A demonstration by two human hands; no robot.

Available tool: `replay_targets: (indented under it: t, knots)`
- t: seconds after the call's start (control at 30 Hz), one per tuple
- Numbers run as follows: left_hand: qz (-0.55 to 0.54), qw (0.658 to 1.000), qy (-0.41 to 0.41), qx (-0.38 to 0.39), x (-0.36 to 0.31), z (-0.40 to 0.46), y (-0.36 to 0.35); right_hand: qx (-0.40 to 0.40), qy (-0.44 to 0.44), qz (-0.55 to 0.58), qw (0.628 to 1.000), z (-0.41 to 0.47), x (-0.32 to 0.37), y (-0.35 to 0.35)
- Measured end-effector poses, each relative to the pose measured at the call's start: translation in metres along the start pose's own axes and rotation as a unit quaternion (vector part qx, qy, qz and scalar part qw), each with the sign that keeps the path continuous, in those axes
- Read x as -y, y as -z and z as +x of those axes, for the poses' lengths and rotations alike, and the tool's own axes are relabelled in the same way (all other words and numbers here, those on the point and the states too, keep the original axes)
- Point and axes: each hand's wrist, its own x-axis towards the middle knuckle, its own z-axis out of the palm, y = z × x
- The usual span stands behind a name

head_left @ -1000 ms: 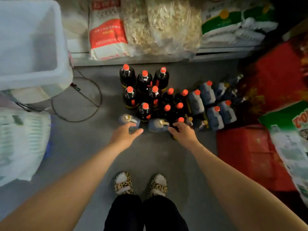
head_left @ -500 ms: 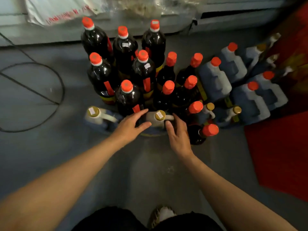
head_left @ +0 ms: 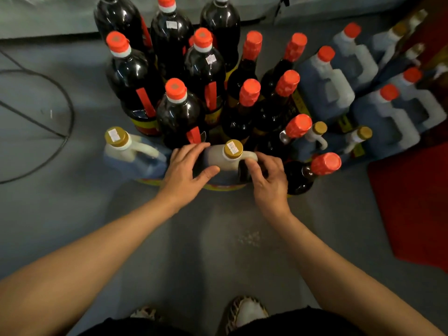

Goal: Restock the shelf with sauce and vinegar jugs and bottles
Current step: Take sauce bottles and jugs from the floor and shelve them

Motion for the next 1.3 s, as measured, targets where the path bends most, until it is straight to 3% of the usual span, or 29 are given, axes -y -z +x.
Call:
replay_targets:
  t: [0.2, 0.37, 0.57, 0.8, 1.03, 1.3]
  knots:
    - [-0.006, 0.999, -0.009, -0.039, 0.003, -0.018, -0.003, 0.032, 0.023, 0.017, 0.999, -0.003, -0.011, 0.003]
    - [-0.181, 0.981, 0.063, 0.015, 0.008, -0.025, -0.012, 0.073, 0.051, 0.023, 0.996, -0.005, -0.024, -0.006]
    - [-0.297, 0.945, 0.103, 0.09, 0.021, -0.018, -0.013, 0.217, 0.004, 0.11, 0.97, -0.008, -0.045, -0.001]
    - [-0.328, 0.93, 0.123, 0.111, 0.025, -0.018, -0.015, 0.244, -0.026, 0.086, 0.966, -0.002, -0.053, -0.001]
    - [-0.294, 0.942, 0.115, 0.109, 0.021, -0.018, -0.009, 0.232, -0.01, 0.076, 0.97, 0.006, -0.047, 0.001]
    - [-0.22, 0.957, 0.173, 0.069, 0.018, -0.015, -0.006, 0.195, -0.054, 0.156, 0.967, 0.003, -0.038, -0.004]
